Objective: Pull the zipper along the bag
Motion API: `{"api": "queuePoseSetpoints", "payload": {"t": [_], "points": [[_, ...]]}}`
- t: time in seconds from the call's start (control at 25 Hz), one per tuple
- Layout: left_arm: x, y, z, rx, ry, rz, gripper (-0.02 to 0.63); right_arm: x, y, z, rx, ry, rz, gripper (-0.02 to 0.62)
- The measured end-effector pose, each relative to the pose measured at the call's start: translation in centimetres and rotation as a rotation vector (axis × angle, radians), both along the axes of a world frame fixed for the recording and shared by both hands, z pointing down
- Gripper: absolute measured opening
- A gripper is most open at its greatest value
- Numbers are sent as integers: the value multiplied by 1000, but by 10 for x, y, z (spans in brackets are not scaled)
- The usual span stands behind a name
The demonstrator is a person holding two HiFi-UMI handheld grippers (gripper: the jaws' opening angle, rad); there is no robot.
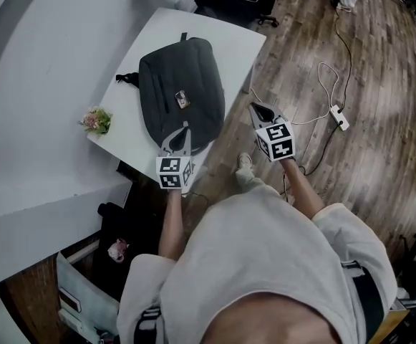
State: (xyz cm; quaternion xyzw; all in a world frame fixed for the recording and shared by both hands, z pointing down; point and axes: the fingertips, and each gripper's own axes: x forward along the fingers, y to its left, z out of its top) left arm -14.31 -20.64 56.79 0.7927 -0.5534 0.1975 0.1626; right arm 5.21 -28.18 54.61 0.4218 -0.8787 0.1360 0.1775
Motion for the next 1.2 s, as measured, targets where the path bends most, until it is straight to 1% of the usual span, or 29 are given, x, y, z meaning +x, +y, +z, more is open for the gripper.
{"api": "queuePoseSetpoints", "payload": {"t": [0.2,0.4,0.6,0.88,1.2], "points": [[6,-17,5,-21,-64,31,26,-4,-31,15,-40,-6,-50,14],[7,-21,19,-46,-139,101,26,-16,-45,34,-76,-1,-86,14],[9,-14,31,-75,-241,225,26,-25,-43,49,-104,10,-103,14],[7,12,61,-100,-404,466,26,-35,-35,67,-128,47,-74,12],[3,34,79,-90,-449,638,29,-51,-23,84,-129,107,-63,14]]}}
